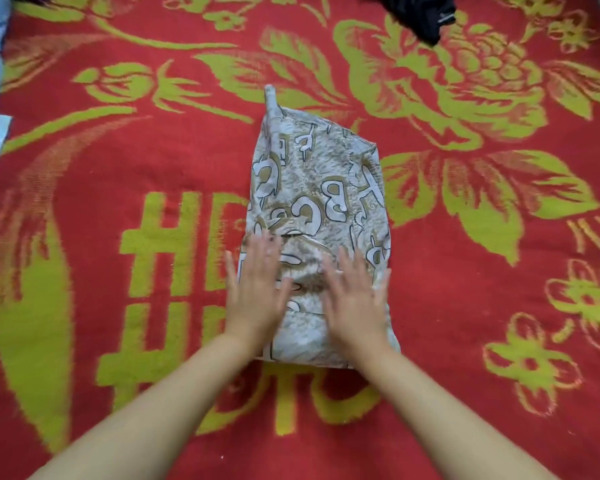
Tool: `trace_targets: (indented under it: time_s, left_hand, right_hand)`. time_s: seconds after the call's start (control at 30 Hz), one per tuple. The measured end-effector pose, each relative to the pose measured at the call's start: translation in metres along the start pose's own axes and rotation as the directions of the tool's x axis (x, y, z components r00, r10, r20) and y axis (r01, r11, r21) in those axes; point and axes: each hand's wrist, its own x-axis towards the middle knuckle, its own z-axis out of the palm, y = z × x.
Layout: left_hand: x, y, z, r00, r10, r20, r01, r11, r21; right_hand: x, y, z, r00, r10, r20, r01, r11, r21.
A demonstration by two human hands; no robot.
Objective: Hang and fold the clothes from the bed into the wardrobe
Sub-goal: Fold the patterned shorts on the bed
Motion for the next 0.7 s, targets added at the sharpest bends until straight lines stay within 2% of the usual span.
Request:
trace_targets:
  time_s: [0.03,0.07,0.1,0.13,0.23,0.3,0.37,0.4,0.47,0.5,0.53,0.57,0.63,0.7]
  left_hand:
    - [-0.012,0.008,0.012,0.982,0.177,0.061,-0.182,0.979,0.09]
    - [-0.019,0.012,0.025,0.952,0.264,0.153,-0.288,0.944,0.161]
    - [-0.024,0.011,0.033,0.941,0.234,0.246,-0.288,0.933,0.217]
    - [-0.024,0.005,0.04,0.936,0.129,0.326,-0.223,0.937,0.27]
    - [-0.013,-0.024,0.061,0.916,-0.118,0.384,-0.032,0.932,0.362]
    - [-0.012,-0.027,0.063,0.888,-0.136,0.439,-0.029,0.937,0.349]
    - [-0.021,-0.022,0.05,0.893,-0.026,0.45,-0.112,0.954,0.277]
    - [-0.029,-0.023,0.041,0.888,0.083,0.452,-0.213,0.946,0.245]
    - [-0.046,-0.029,0.025,0.793,0.328,0.513,-0.467,0.868,0.168]
    - [-0.052,-0.035,0.019,0.732,0.376,0.568,-0.543,0.826,0.153]
    - [-0.055,-0.04,0.015,0.701,0.359,0.616,-0.561,0.811,0.167]
    - [-0.054,-0.041,0.013,0.702,0.306,0.643,-0.543,0.815,0.204]
    - [-0.048,-0.037,0.015,0.765,0.218,0.606,-0.466,0.837,0.287]
    - [-0.041,-0.029,0.019,0.771,0.156,0.618,-0.428,0.845,0.321]
  right_hand:
    - [-0.012,-0.007,0.009,0.995,-0.085,0.053,0.087,0.995,-0.047]
    - [-0.017,-0.005,0.019,0.987,-0.096,0.128,0.107,0.991,-0.083]
    - [-0.019,0.0,0.027,0.976,-0.064,0.208,0.087,0.991,-0.101]
    - [-0.016,0.008,0.036,0.966,-0.029,0.258,0.057,0.993,-0.103]
    - [0.004,0.036,0.055,0.917,-0.024,0.398,0.039,0.999,-0.029]
    - [0.008,0.042,0.054,0.89,-0.047,0.453,0.066,0.998,-0.025]
    - [-0.002,0.038,0.039,0.886,-0.087,0.455,0.131,0.989,-0.065]
    - [-0.011,0.035,0.03,0.893,-0.147,0.426,0.199,0.977,-0.081]
    - [-0.034,0.031,0.016,0.845,-0.292,0.448,0.358,0.931,-0.068]
    - [-0.042,0.031,0.011,0.817,-0.311,0.486,0.398,0.914,-0.084]
    - [-0.046,0.032,0.009,0.8,-0.278,0.531,0.397,0.91,-0.121]
    - [-0.044,0.033,0.008,0.799,-0.228,0.557,0.367,0.918,-0.151]
    - [-0.034,0.036,0.014,0.85,-0.142,0.507,0.248,0.958,-0.146]
    - [-0.024,0.034,0.018,0.827,-0.086,0.556,0.192,0.972,-0.135]
